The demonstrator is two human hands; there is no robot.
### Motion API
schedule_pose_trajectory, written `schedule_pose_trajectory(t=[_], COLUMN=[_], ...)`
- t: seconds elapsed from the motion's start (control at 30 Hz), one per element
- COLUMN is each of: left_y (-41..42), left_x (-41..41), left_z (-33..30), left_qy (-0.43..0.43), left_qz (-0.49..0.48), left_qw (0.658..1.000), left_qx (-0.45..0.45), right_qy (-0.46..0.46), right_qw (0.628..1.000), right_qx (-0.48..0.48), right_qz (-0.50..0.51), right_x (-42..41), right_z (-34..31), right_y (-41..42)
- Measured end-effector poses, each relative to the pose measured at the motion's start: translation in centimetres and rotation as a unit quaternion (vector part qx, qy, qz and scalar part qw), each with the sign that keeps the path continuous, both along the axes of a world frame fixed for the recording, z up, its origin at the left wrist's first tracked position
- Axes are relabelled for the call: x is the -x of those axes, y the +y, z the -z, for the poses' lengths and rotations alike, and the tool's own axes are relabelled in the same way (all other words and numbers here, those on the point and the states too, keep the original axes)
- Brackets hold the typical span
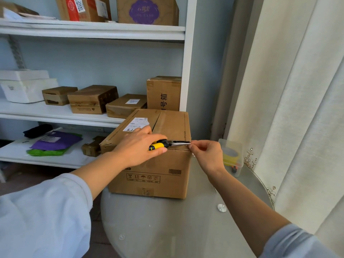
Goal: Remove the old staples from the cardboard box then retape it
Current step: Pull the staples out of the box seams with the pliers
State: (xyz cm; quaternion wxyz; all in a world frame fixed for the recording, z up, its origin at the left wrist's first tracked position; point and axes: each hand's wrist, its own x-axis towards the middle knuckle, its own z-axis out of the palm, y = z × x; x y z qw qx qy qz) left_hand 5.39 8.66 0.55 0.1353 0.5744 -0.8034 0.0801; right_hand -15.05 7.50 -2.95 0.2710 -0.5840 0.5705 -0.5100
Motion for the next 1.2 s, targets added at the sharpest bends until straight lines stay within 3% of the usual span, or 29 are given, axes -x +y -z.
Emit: schedule_pose_trajectory(t=[0.7,1.2], left_y=[0.2,-0.3], left_x=[0.9,1.8], left_z=[-0.7,-0.3], left_qy=[-0.043,0.003], left_qz=[-0.005,-0.004], left_qw=[0.999,1.000], left_qx=[0.001,0.002], right_qy=[0.005,-0.028], right_qw=[1.000,0.999], right_qx=[-0.006,-0.024], right_qz=[-0.014,0.031], right_x=[-0.1,0.2], right_z=[-0.5,-1.0], right_y=[-0.5,-1.2])
